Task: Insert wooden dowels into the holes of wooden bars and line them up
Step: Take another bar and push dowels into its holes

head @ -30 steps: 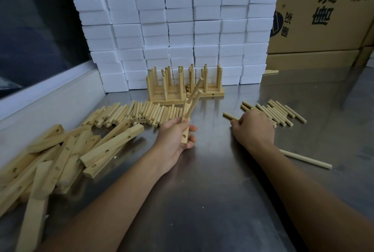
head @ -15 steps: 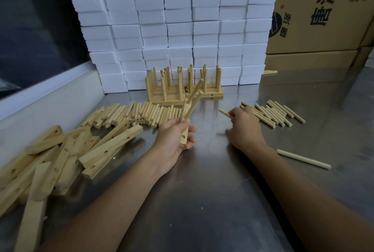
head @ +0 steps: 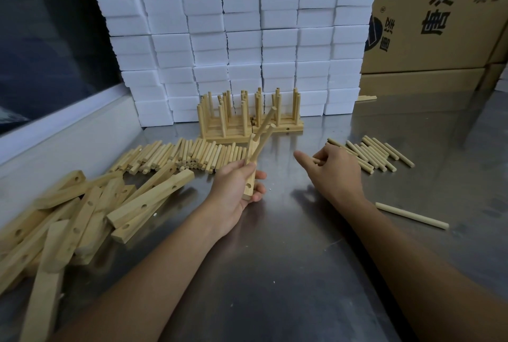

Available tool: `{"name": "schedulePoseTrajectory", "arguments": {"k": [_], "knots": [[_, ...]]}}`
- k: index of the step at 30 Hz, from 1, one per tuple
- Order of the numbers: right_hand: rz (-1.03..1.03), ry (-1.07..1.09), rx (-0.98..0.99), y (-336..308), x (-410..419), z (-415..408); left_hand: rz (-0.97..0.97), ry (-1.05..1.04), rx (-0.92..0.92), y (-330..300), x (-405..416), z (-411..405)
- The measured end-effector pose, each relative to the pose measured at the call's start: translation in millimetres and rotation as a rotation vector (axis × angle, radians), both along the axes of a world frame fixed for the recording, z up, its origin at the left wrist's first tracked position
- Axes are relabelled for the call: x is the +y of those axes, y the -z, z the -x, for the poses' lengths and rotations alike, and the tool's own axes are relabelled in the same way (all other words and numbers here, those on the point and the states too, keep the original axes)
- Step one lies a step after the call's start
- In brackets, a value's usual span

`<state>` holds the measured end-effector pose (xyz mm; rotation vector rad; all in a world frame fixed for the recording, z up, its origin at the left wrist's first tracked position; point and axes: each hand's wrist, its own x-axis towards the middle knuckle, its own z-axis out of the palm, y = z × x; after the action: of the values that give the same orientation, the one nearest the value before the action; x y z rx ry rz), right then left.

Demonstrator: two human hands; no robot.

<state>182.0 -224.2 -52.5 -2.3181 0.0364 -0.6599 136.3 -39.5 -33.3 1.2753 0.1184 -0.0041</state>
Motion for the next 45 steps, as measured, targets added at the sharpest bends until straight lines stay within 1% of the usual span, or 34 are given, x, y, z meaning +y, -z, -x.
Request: {"name": "schedulePoseTrajectory", "arguments": {"k": [6, 10, 12, 17, 22, 25, 30, 36, 38, 41, 45], "knots": [[-0.01, -0.052, -0.033, 0, -2, 2, 0.049, -0.015, 0.026, -2, 1, -1], [-0.045, -0.092, -0.102, -2, 1, 3, 0.209, -0.004, 0.083, -4, 6, -1], [-0.105, -0.102, -0.1, -4, 4, 6, 0.27, -0.001, 0.103, -3, 8, -2], [-0.361, -0.141, -0.043, -6, 14, 10, 0.317, 0.002, 0.123, -2, 9, -4], [-0.585, -0.279, 0.07, -9, 23, 14, 0.35, 0.047, 0.134, -3, 13, -3], [-0.605, -0.306, 0.1, -10, 25, 15, 0.382, 0.081, 0.141, -3, 15, -2], [-0.672, -0.27, 0.123, -11, 27, 16, 0.386, 0.099, 0.141, -1, 16, -5], [-0.652, -0.277, 0.053, -13, 25, 20, 0.418, 0.091, 0.15, 0, 16, -10], [-0.717, -0.292, 0.044, -14, 25, 21, 0.422, 0.089, 0.15, 1, 17, -11], [-0.852, -0.316, 0.083, -17, 26, 22, 0.433, 0.082, 0.151, 1, 16, -10], [-0.958, -0.315, 0.111, -20, 30, 22, 0.436, 0.064, 0.154, 1, 17, -10]]}}
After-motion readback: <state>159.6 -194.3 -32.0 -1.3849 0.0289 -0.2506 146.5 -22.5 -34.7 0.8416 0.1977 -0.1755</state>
